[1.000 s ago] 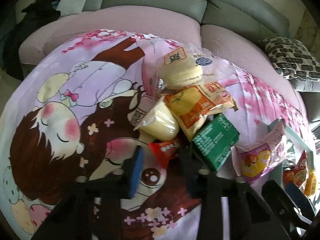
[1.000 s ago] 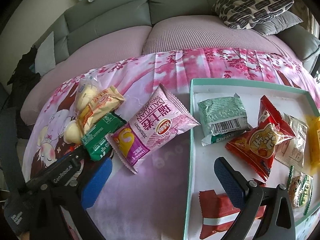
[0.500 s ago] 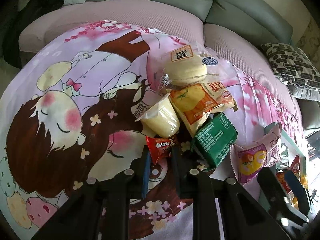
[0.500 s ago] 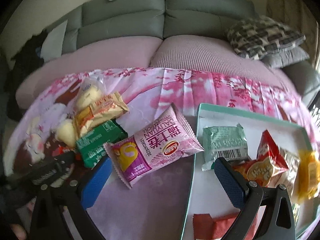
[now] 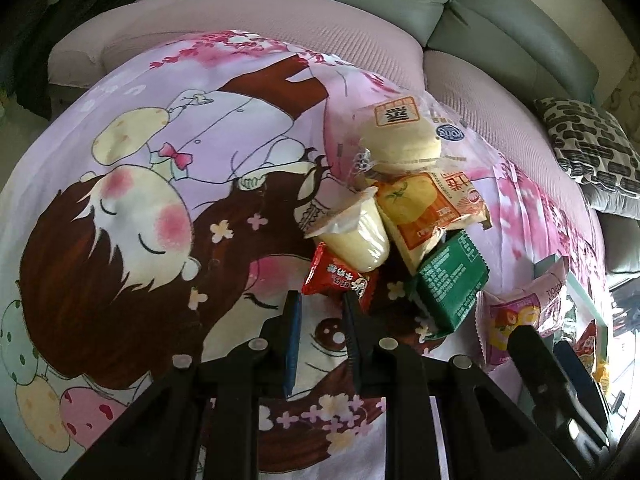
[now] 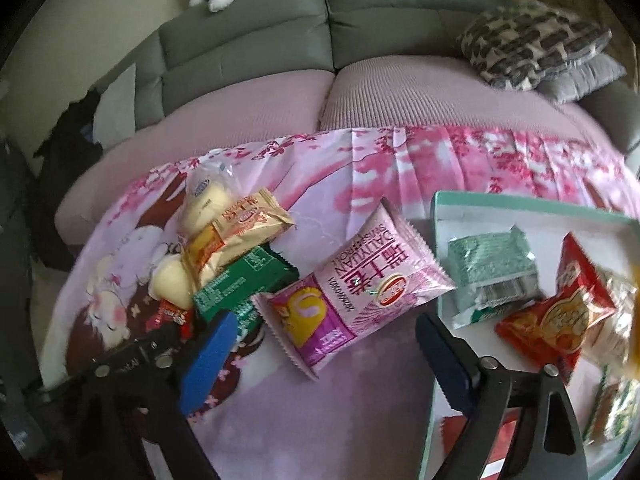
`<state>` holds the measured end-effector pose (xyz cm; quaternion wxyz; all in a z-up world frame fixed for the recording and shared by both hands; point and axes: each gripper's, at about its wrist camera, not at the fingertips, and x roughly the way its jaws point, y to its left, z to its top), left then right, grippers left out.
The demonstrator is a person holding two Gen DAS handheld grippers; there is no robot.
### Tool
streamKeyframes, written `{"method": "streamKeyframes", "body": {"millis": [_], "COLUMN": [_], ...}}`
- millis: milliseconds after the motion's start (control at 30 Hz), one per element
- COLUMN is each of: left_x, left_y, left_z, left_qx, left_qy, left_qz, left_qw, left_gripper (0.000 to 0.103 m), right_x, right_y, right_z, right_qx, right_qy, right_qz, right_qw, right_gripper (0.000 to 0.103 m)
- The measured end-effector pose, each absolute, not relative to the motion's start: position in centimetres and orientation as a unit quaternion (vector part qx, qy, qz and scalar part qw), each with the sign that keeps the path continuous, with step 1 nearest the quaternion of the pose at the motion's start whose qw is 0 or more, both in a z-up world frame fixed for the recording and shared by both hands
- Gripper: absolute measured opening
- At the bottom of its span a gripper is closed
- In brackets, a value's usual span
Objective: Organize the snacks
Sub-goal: 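Grasp the pink DALIYUAN bag with the right gripper while left approaches the small red packet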
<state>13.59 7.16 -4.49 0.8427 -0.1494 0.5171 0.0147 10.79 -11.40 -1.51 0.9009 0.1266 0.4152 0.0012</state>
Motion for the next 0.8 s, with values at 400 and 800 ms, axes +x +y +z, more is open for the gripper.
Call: {"method": "streamKeyframes", "body": {"millis": [400,800], "left_x": [13.8,13.6], "left_y": [7.7,7.8], "left_z": [-4.7,-4.7], "left_qx": [-0.164,-0.166], "left_qy": [0.517,0.518], "left_qz": [0.012,0.014], "left_qw": [0.840,0.839], "left_gripper": [0.021,0.021], "right_x": [13.0,13.7], "right_y": [-12.9,-13.4], "right_z": [-3.1,-3.4], "right_qx": [0.241,0.253], "right_qy": [0.430,0.422], "right_qz": [-0.029,-0.063], "right_qw": [0.870,0.868], "right_gripper": [0.079,0.070]}}
